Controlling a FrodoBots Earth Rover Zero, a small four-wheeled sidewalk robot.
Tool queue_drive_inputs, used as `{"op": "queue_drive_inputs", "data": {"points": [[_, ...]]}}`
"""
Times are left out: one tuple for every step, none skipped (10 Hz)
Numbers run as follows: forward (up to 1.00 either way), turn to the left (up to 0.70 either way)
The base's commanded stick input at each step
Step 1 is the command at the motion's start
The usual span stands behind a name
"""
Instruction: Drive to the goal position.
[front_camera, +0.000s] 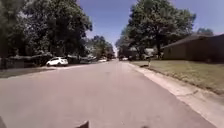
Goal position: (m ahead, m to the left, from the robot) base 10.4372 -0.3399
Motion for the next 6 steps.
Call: {"op": "queue_drive_inputs", "data": {"points": [[0.7,-0.35],[0.7,-0.35],[0.7,-0.27],[0.7,-0.12],[0.7,0.0],[0.7,0.0]]}}
